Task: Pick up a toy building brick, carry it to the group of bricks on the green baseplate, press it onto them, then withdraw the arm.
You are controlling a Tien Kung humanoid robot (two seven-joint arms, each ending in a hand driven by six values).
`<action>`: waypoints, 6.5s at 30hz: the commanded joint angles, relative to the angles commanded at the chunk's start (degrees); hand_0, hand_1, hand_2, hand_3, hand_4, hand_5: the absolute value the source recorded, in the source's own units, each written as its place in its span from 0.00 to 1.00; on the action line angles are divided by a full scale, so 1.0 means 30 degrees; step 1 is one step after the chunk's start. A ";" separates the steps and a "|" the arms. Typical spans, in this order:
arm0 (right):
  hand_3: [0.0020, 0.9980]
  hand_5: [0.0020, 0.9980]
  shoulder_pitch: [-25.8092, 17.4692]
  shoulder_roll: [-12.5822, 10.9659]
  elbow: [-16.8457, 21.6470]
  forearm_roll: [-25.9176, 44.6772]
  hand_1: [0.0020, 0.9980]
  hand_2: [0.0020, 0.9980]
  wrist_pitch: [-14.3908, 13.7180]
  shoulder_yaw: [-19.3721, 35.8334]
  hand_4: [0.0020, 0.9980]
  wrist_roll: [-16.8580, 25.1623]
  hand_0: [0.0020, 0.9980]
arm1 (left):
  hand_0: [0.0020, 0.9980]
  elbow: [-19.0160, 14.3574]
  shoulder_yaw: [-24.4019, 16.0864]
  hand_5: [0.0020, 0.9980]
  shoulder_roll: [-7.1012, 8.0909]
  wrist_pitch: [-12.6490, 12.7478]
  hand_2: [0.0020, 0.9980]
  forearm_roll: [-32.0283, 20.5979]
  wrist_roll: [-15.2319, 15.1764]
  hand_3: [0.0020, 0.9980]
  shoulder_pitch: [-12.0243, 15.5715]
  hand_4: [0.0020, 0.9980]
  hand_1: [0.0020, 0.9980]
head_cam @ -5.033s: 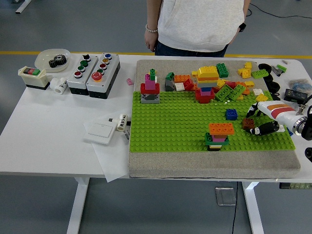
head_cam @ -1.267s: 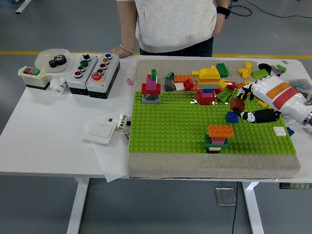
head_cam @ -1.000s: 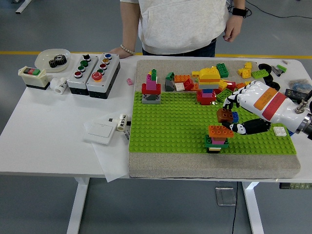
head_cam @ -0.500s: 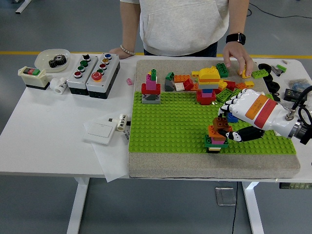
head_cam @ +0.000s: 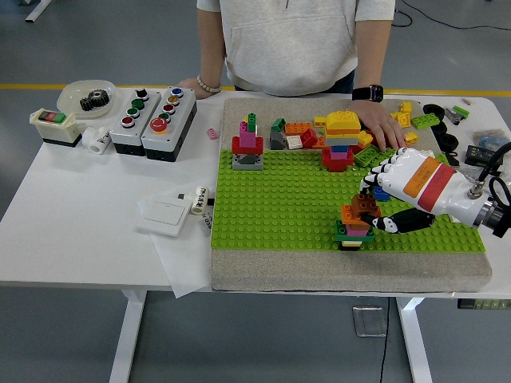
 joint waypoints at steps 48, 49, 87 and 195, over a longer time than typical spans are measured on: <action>0.51 0.46 0.0129 0.0140 -0.0228 0.0159 0.44 0.53 0.0567 -0.0143 0.70 -0.0023 0.26 | 0.68 0.0005 0.0117 0.64 0.0030 0.0000 0.74 -0.0101 -0.0077 0.65 -0.0164 0.75 0.60; 0.51 0.46 0.0129 0.0141 -0.0226 0.0163 0.44 0.53 0.0579 -0.0138 0.70 -0.0022 0.26 | 0.68 0.0005 0.0117 0.64 0.0029 -0.0001 0.74 -0.0101 -0.0077 0.65 -0.0165 0.75 0.60; 0.60 0.43 0.0165 0.0281 -0.0338 0.0459 0.52 0.69 0.1157 0.0007 0.82 0.0187 0.32 | 0.68 -0.0001 -0.0045 0.65 0.0005 -0.0118 0.74 0.0141 0.0012 0.65 -0.0094 0.75 0.60; 0.60 0.54 -0.5670 -0.0169 0.3516 0.1541 0.55 0.62 0.0232 0.4539 0.82 -0.0359 0.59 | 0.68 0.0006 -0.0114 0.64 -0.0035 -0.0181 0.74 0.0464 0.0016 0.65 -0.0120 0.75 0.61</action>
